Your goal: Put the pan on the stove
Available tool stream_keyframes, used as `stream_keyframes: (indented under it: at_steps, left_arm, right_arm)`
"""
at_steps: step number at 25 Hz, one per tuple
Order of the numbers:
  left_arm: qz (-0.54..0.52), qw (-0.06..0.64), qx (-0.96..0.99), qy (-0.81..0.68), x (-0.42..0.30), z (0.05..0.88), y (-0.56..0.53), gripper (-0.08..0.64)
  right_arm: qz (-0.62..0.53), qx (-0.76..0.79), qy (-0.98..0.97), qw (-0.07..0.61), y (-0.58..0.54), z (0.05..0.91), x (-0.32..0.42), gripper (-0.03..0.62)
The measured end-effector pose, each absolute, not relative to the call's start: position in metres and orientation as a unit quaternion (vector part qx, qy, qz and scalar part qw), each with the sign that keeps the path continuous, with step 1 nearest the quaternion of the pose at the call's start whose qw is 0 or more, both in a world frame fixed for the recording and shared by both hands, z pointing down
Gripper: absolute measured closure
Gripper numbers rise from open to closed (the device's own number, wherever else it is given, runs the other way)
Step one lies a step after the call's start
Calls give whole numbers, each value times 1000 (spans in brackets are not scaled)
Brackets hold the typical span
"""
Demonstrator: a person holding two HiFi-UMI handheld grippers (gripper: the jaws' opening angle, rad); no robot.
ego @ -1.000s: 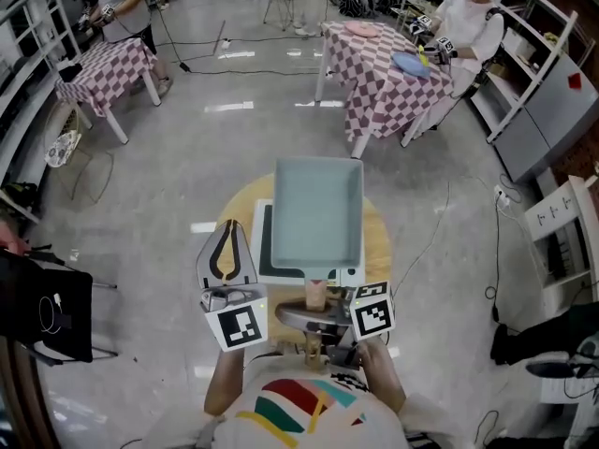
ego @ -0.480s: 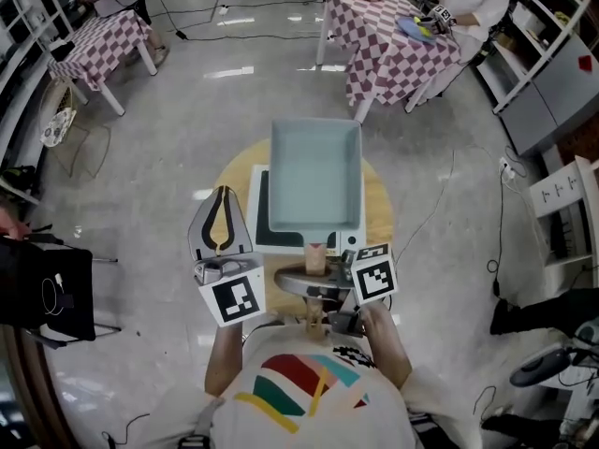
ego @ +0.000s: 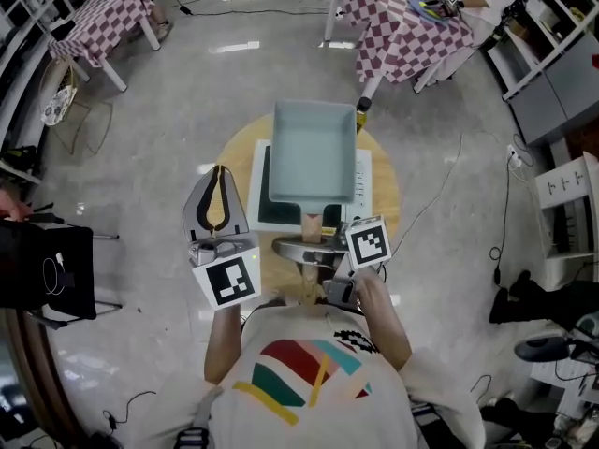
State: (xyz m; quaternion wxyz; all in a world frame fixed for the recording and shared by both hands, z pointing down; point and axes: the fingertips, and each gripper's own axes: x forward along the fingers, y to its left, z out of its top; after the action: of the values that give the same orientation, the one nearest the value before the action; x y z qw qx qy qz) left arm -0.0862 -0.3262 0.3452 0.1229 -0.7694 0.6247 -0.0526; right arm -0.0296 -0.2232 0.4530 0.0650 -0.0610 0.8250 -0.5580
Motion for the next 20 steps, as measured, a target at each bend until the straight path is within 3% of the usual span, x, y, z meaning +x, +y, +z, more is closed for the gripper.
stream_keyframes:
  at_steps: [20]
  left_arm:
    - [-74, 123, -751, 644, -102, 352, -318, 549]
  right_arm:
    - [-663, -72, 741, 75, -242, 538, -29, 571]
